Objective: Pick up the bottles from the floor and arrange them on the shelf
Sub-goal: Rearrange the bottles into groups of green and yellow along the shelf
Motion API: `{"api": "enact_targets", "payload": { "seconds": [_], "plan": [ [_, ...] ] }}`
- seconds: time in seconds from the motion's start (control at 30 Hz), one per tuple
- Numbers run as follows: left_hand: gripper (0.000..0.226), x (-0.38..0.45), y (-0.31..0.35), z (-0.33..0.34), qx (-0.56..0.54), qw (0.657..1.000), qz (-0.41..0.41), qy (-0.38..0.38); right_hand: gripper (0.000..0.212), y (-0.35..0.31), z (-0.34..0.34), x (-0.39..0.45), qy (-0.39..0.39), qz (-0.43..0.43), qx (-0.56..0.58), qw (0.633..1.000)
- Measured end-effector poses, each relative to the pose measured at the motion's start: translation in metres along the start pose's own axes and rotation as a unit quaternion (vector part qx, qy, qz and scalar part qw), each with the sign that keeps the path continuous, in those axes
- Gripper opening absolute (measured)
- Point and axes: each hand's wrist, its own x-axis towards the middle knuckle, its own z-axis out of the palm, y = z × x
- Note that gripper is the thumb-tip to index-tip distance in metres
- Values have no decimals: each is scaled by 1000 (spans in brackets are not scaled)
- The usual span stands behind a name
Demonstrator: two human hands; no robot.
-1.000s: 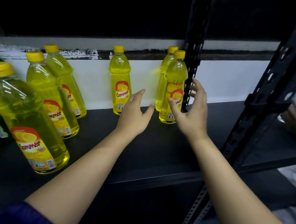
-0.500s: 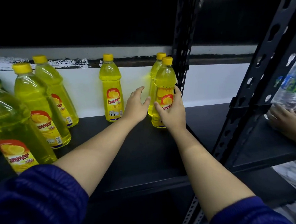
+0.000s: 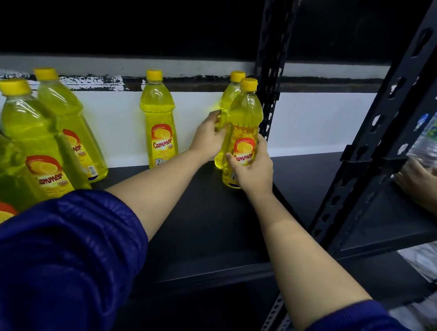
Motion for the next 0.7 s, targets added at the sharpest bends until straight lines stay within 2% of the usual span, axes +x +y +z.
{"api": "enact_targets", "payload": {
  "seconds": [0.17,0.27,0.33,0.47,0.57,0.7],
  "plan": [
    [49,5,-5,5,-39,999,1,-4,86,5,-5,-2,52,6,19,998],
    [51,7,-12,15,-64,998,1,4,104,7,-4,-2,64,-9,30,997],
    [59,10,-11,23,-83,996,13,35,111,10,-2,-2,69,-27,25,997],
    [77,21,6,35,-66,989,64,117,109,13,0,-5,78,-51,17,996],
    [91,26,15,43,-39,987,72,137,109,15,-1,-3,87,-68,16,994],
    [97,25,12,50,-16,984,83,154,107,19,-1,1,101,-96,5,990]
  ]
}}
